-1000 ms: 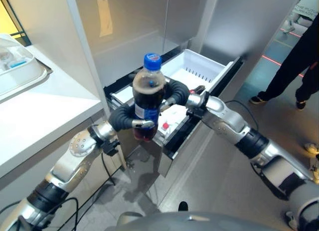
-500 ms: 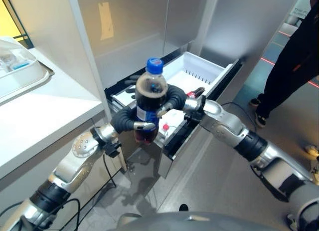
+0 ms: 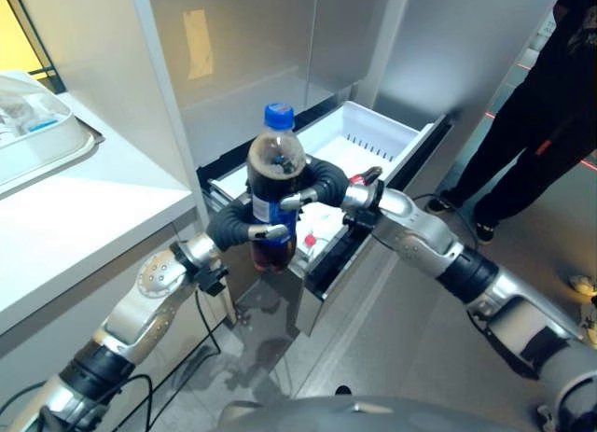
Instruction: Take the drinks into the refrigerator
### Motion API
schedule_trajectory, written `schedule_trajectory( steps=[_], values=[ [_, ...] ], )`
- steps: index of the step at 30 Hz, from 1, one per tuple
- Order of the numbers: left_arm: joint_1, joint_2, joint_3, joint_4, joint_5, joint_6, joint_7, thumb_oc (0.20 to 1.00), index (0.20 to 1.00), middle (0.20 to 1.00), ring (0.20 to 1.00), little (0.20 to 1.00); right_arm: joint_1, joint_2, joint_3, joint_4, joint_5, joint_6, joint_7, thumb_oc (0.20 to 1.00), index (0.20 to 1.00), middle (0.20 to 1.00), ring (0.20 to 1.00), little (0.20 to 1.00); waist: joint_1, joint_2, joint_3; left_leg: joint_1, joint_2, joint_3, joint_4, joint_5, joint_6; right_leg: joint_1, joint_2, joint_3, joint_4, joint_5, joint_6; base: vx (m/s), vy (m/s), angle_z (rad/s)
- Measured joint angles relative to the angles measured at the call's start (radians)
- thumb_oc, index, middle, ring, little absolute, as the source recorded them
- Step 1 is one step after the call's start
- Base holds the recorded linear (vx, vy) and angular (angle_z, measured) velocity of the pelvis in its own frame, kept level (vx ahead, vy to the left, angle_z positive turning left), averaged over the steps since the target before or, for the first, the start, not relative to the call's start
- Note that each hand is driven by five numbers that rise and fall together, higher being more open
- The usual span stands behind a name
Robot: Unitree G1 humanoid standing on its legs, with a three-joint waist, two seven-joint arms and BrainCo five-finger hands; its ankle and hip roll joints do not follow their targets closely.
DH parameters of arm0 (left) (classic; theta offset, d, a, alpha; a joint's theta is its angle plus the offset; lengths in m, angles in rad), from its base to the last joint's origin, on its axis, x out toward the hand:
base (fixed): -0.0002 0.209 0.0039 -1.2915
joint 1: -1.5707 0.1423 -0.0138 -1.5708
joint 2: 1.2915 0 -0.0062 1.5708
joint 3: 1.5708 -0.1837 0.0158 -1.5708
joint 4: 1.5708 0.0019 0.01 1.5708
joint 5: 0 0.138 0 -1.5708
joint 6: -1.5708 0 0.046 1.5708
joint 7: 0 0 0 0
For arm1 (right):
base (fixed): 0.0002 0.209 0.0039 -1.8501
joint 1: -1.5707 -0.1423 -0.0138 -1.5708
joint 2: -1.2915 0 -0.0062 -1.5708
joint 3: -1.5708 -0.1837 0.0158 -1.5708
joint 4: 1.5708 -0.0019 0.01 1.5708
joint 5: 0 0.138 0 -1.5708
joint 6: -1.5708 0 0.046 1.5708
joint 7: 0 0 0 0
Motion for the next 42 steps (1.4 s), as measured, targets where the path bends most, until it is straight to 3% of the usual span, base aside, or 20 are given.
schedule_trajectory(
  steps=[8, 9, 10, 11, 20, 26, 33, 42],
  values=[
    [0.003, -0.002, 0.000, 0.001, 0.000, 0.000, 0.001, 0.200, 0.200, 0.200, 0.200, 0.200, 0.002, 0.003, 0.000, 0.002, 0.000, 0.000, -0.001, 0.200, 0.200, 0.200, 0.200, 0.200, 0.001, -0.002, -0.003, 0.000, 0.000, 0.000, 0.000, 0.000, 0.000, 0.000, 0.000, 0.000, 0.000, 0.000, 0.000, 0.00, 0.000, 0.00],
    [0.007, -0.005, 0.000, 0.001, 0.001, 0.000, 0.001, 0.266, 0.266, 0.266, 0.266, 0.266, 0.008, 0.004, 0.000, 0.002, 0.000, 0.000, -0.001, 0.200, 0.200, 0.200, 0.200, 0.200, 0.001, -0.001, -0.005, 0.000, 0.000, 0.000, 0.000, 0.000, 0.000, 0.000, 0.000, 0.000, 0.000, 0.000, 0.000, 0.00, 0.000, 0.00],
    [0.010, -0.007, 0.000, 0.001, 0.002, 0.002, 0.001, 0.567, 0.567, 0.567, 0.567, 0.567, 0.013, 0.005, 0.000, 0.002, 0.000, 0.000, -0.001, 0.200, 0.200, 0.200, 0.200, 0.200, 0.001, -0.001, -0.005, 0.000, 0.000, 0.000, 0.000, 0.000, 0.000, 0.000, 0.000, 0.000, 0.000, 0.000, 0.000, 0.00, 0.000, 0.00],
    [0.015, -0.008, -0.001, 0.001, 0.002, 0.008, 0.001, 1.000, 1.000, 1.000, 1.000, 1.000, 0.025, 0.008, -0.002, 0.002, 0.000, -0.001, -0.002, 0.200, 0.200, 0.200, 0.200, 0.200, 0.001, -0.001, -0.006, 0.000, 0.000, 0.000, 0.000, 0.000, 0.000, 0.000, 0.000, 0.000, 0.000, 0.000, 0.000, 0.00, 0.000, 0.00],
    [0.047, -0.019, -0.001, 0.013, 0.040, 0.045, -0.015, 1.000, 1.000, 1.000, 1.000, 1.000, 0.159, 0.079, -0.040, 0.017, 0.028, -0.003, -0.034, 0.200, 0.200, 0.200, 0.200, 0.200, -0.005, 0.000, -0.006, -0.002, 0.000, 0.000, 0.000, -0.003, 0.005, -0.002, -0.001, 0.000, 0.000, 0.000, 0.000, 0.00, 0.000, 0.00],
    [0.055, -0.029, -0.001, 0.011, 0.033, 0.067, -0.040, 1.000, 1.000, 1.000, 1.000, 1.000, 0.214, 0.078, -0.082, 0.010, 0.029, -0.010, -0.036, 0.200, 0.200, 0.200, 0.200, 0.200, -0.005, 0.002, -0.004, -0.005, 0.000, 0.000, -0.001, -0.003, 0.005, -0.005, -0.001, 0.000, 0.000, 0.000, 0.000, 0.00, 0.000, 0.00],
    [0.067, -0.030, 0.006, 0.011, -0.008, 0.067, -0.044, 1.000, 1.000, 1.000, 1.000, 1.000, 0.223, 0.010, -0.153, 0.010, 0.029, -0.032, -0.042, 0.200, 0.200, 0.200, 0.200, 0.200, -0.007, 0.010, 0.001, -0.019, 0.000, -0.001, -0.001, -0.004, 0.006, -0.018, 0.000, 0.000, 0.000, -0.001, 0.000, 0.00, 0.000, 0.00],
    [0.144, -0.027, 0.034, -0.003, -0.011, 0.065, -0.101, 1.000, 1.000, 1.000, 1.000, 1.000, 0.225, -0.129, -0.341, 0.064, 0.029, -0.086, -0.140, 0.200, 0.200, 0.200, 0.200, 0.200, -0.004, 0.015, 0.019, -0.020, 0.000, -0.002, -0.005, -0.006, 0.005, -0.019, -0.001, 0.000, 0.000, -0.001, 0.002, 0.00, 0.000, 0.00]
  ],
)
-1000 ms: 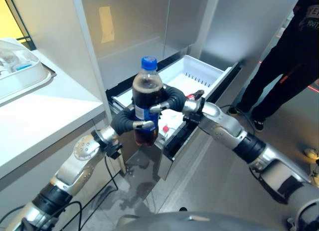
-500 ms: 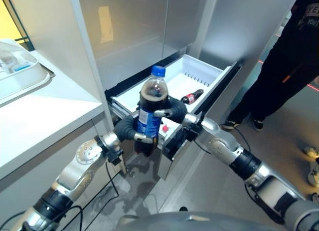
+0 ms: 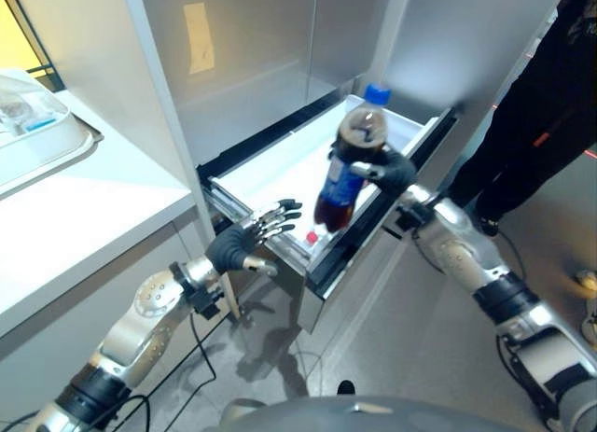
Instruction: Take the drinks into the refrigerator
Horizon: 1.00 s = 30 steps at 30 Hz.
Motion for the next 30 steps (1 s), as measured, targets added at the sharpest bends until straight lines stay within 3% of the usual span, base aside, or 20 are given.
schedule_trajectory(
  steps=[6, 17, 24, 30],
  values=[
    [0.021, 0.001, 0.010, -0.004, -0.007, 0.001, -0.009, 1.000, 1.000, 1.000, 1.000, 1.000, 0.000, -0.080, -0.027, 0.001, 0.000, -0.016, -0.013, 0.200, 0.200, 0.200, 0.200, 0.200, -0.003, 0.002, 0.005, -0.013, 0.000, 0.002, 0.000, -0.002, 0.000, -0.010, 0.000, 0.001, 0.000, 0.000, 0.000, 0.00, 0.000, 0.00],
    [0.022, 0.007, 0.017, -0.009, -0.013, 0.001, -0.013, 1.000, 1.000, 1.000, 1.000, 1.000, -0.010, -0.098, -0.027, 0.028, -0.001, -0.017, -0.018, 0.200, 0.200, 0.200, 0.200, 0.200, 0.003, -0.005, 0.029, -0.016, 0.000, 0.000, 0.000, -0.002, 0.001, -0.014, 0.001, 0.002, 0.000, 0.000, 0.001, 0.00, 0.000, 0.00],
    [0.020, 0.039, 0.013, -0.018, -0.047, 0.000, -0.021, 1.000, 1.000, 1.000, 1.000, 1.000, -0.227, -0.154, 0.043, 0.210, -0.033, -0.022, -0.068, 0.200, 0.200, 0.200, 0.200, 0.200, 0.008, -0.008, 0.046, -0.059, -0.003, 0.003, 0.005, 0.001, 0.004, -0.061, 0.000, 0.007, 0.000, 0.009, 0.000, -0.02, -0.001, -0.02],
    [0.011, 0.039, 0.002, -0.018, -0.097, 0.001, -0.027, 1.000, 1.000, 1.000, 1.000, 1.000, -0.403, -0.151, 0.113, 0.334, -0.071, -0.035, -0.099, 0.200, 0.200, 0.200, 0.200, 0.200, 0.014, -0.003, 0.081, -0.097, -0.004, 0.002, 0.006, 0.005, -0.001, -0.094, 0.000, 0.007, 0.001, 0.012, -0.001, -0.02, -0.008, -0.02]
  ],
)
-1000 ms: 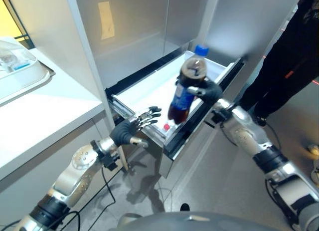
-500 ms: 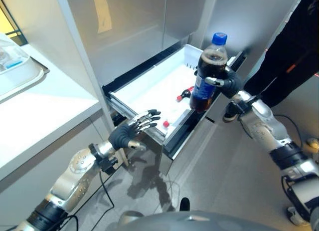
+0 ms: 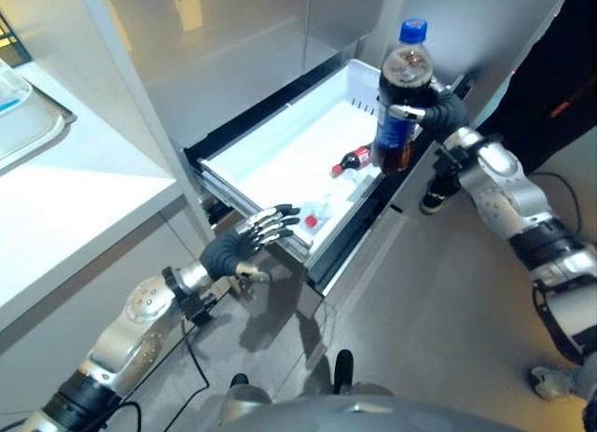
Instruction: Take the drinks into the refrigerator
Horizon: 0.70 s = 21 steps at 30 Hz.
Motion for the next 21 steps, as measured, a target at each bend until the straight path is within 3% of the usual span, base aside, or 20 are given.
schedule_trajectory(
  steps=[8, 21],
  values=[
    [-0.028, 0.038, -0.054, 0.000, -0.069, 0.023, -0.002, 1.000, 1.000, 1.000, 1.000, 1.000, -0.213, 0.042, 0.039, 0.208, -0.028, -0.006, -0.060, 0.200, 0.200, 0.200, 0.200, 0.200, 0.016, -0.003, 0.050, -0.051, -0.001, -0.003, 0.002, 0.006, -0.002, -0.057, -0.001, -0.001, 0.000, 0.003, -0.001, -0.01, -0.007, 0.00],
    [-0.130, 0.071, -0.088, -0.002, -0.094, 0.030, 0.017, 1.000, 1.000, 1.000, 1.000, 1.000, -0.301, 0.097, 0.095, 0.315, -0.139, -0.018, -0.116, 0.200, 0.200, 0.200, 0.200, 0.200, 0.036, -0.002, 0.160, -0.148, 0.001, -0.044, 0.045, 0.004, -0.006, -0.112, -0.007, -0.035, 0.001, 0.005, -0.005, -0.03, -0.007, 0.07]
  ],
)
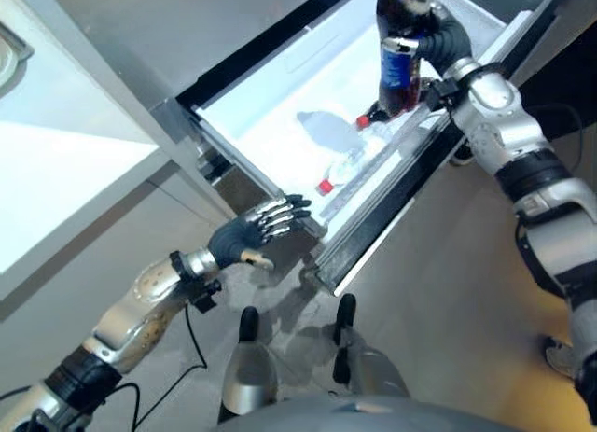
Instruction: Take the drinks into the refrigerator
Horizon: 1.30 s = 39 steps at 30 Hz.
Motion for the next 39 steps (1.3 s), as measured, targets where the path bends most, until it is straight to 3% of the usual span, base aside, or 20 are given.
schedule_trajectory(
  steps=[5, 11, 13, 17, 19, 26, 32, 39],
  values=[
    [-0.035, 0.002, -0.028, -0.008, 0.000, -0.006, 0.027, 1.000, 1.000, 1.000, 1.000, 1.000, -0.015, 0.050, 0.047, 0.060, -0.072, 0.001, -0.018, 0.200, 0.200, 0.200, 0.200, 0.200, 0.006, -0.005, 0.050, -0.040, 0.000, -0.009, 0.027, -0.003, -0.004, -0.026, 0.000, -0.002, 0.004, 0.005, -0.007, -0.05, 0.015, 0.03],
    [-0.044, 0.002, -0.029, -0.032, 0.000, -0.018, 0.046, 1.000, 1.000, 1.000, 1.000, 1.000, -0.065, 0.053, 0.067, 0.073, -0.194, 0.001, -0.029, 0.200, 0.200, 0.200, 0.200, 0.200, 0.007, -0.009, 0.073, -0.084, -0.002, -0.015, 0.060, -0.008, -0.004, -0.061, -0.005, -0.005, 0.028, 0.005, -0.007, -0.06, 0.014, 0.04],
    [-0.045, 0.002, -0.029, -0.032, 0.000, -0.032, 0.051, 1.000, 1.000, 1.000, 1.000, 1.000, -0.101, 0.040, 0.131, 0.088, -0.285, -0.004, -0.043, 0.200, 0.200, 0.200, 0.200, 0.200, 0.007, -0.014, 0.079, -0.116, -0.004, -0.019, 0.085, -0.011, -0.004, -0.085, -0.009, -0.007, 0.042, 0.007, -0.009, -0.03, 0.010, 0.05],
    [-0.050, 0.003, -0.030, -0.033, 0.001, -0.035, 0.055, 1.000, 1.000, 1.000, 1.000, 1.000, -0.166, -0.025, 0.314, 0.057, -0.560, -0.004, -0.061, 0.200, 0.200, 0.200, 0.200, 0.200, 0.009, -0.030, 0.092, -0.165, -0.004, -0.042, 0.130, -0.020, -0.006, -0.109, -0.012, -0.020, 0.056, 0.010, -0.014, -0.02, -0.020, 0.12],
    [-0.052, 0.003, -0.030, -0.033, 0.001, -0.037, 0.056, 1.000, 1.000, 1.000, 1.000, 1.000, -0.186, -0.032, 0.337, 0.059, -0.723, -0.022, -0.064, 0.200, 0.200, 0.200, 0.200, 0.200, 0.021, -0.039, 0.097, -0.192, -0.005, -0.048, 0.148, -0.020, -0.006, -0.127, -0.013, -0.023, 0.060, 0.015, -0.019, -0.01, -0.018, 0.06],
    [-0.048, 0.023, -0.029, -0.033, 0.006, -0.044, 0.078, 1.000, 1.000, 1.000, 1.000, 1.000, -0.305, -0.073, 0.688, 0.009, -1.285, -0.057, -0.077, 0.200, 0.200, 0.200, 0.200, 0.200, 0.035, -0.084, 0.124, -0.263, -0.004, -0.074, 0.198, -0.025, -0.011, -0.169, -0.013, -0.039, 0.069, 0.022, -0.024, -0.02, -0.029, 0.07],
    [-0.058, 0.026, -0.028, -0.033, 0.006, -0.056, 0.112, 1.000, 1.000, 1.000, 1.000, 1.000, -0.325, -0.053, 0.691, -0.011, -1.512, -0.088, -0.082, 0.200, 0.200, 0.200, 0.200, 0.200, 0.049, -0.095, 0.130, -0.295, -0.004, -0.091, 0.210, -0.025, -0.012, -0.187, -0.013, -0.049, 0.070, 0.024, -0.026, -0.03, -0.004, 0.05],
    [-0.057, -0.002, -0.029, -0.033, 0.006, -0.057, 0.132, 1.000, 1.000, 1.000, 1.000, 1.000, -0.318, -0.013, 0.691, 0.033, -1.591, -0.087, -0.099, 0.200, 0.200, 0.200, 0.200, 0.200, 0.060, -0.095, 0.130, -0.297, -0.004, -0.093, 0.212, -0.025, -0.012, -0.187, -0.013, -0.051, 0.070, 0.024, -0.027, -0.01, 0.001, 0.00]
  ],
)
